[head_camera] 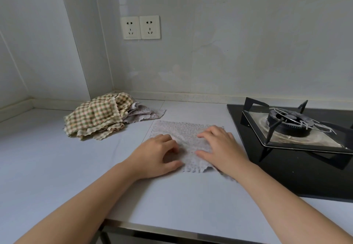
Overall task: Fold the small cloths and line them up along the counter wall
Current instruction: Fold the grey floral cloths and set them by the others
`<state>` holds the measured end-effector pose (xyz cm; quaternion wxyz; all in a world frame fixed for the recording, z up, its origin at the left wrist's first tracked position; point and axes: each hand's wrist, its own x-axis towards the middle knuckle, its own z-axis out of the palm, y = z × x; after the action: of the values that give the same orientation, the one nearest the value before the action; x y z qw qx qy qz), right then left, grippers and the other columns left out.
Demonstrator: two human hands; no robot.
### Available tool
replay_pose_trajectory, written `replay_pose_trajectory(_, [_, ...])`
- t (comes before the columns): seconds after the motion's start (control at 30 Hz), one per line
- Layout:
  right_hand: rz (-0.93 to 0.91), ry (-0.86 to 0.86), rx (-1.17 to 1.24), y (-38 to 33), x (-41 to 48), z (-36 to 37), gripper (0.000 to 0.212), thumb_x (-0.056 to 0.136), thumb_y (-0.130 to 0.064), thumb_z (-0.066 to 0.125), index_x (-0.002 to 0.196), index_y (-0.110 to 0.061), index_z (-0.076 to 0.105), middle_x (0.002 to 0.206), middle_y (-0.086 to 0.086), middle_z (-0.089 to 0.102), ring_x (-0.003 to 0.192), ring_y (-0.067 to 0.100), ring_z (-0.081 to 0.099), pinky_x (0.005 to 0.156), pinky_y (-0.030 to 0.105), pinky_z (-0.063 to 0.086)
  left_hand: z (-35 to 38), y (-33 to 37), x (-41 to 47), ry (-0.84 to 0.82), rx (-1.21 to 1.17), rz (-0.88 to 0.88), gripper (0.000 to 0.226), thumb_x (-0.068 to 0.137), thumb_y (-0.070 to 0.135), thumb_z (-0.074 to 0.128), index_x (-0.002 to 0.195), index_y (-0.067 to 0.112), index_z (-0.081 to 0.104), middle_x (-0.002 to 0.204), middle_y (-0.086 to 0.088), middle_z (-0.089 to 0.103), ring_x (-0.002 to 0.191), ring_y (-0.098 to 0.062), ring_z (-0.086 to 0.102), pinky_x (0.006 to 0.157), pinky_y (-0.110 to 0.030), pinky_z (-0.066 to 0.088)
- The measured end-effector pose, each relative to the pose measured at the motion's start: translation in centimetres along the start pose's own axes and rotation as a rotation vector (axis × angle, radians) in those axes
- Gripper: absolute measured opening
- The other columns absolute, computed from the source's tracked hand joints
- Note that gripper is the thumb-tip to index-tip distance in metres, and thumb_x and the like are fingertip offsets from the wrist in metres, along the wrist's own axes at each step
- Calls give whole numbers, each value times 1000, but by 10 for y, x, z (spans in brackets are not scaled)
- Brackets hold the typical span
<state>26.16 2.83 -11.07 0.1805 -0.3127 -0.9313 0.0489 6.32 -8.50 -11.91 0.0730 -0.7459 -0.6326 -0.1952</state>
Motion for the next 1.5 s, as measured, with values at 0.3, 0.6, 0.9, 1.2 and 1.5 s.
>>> replay_pose_trajectory(0.3, [8,-69,34,-13,-10,2,53,86,-55,54,132,-32,42,133,-12,50,119,15,49,92,30,39,7,2,2,162,104,-201,20,95,35,49,102,19,60,98,-2,67,93,-28,61,70,-33,42])
replay_pose_trajectory(0.6, [128,108,20,-5,-1,1,32,90,-8,46,118,-21,55,114,6,65,98,33,57,74,35,44,-4,-7,-9,175,45,-219,20,90,31,53,108,24,47,93,2,68,85,-28,62,64,-33,45])
replay_pose_trajectory(0.9, [228,359,389,10,-2,-4,16,90,-9,50,99,-20,57,52,-3,44,45,14,37,48,29,30,-9,-29,-17,219,-94,-294,43,72,-11,49,108,12,58,102,-4,66,92,-27,60,69,-27,36])
replay_pose_trajectory(1.2, [321,476,568,14,1,-6,11,93,-9,51,85,-6,58,74,4,59,70,18,49,55,10,33,-13,-34,-19,157,-238,-334,60,71,-19,44,121,13,56,97,3,60,93,-18,57,73,-4,35])
replay_pose_trajectory(1.5, [470,402,684,23,6,-5,39,88,-22,61,67,5,41,63,10,39,62,18,36,58,31,26,-24,-25,-11,259,-367,-570,36,94,22,53,63,11,39,57,1,39,57,-17,38,54,-29,31])
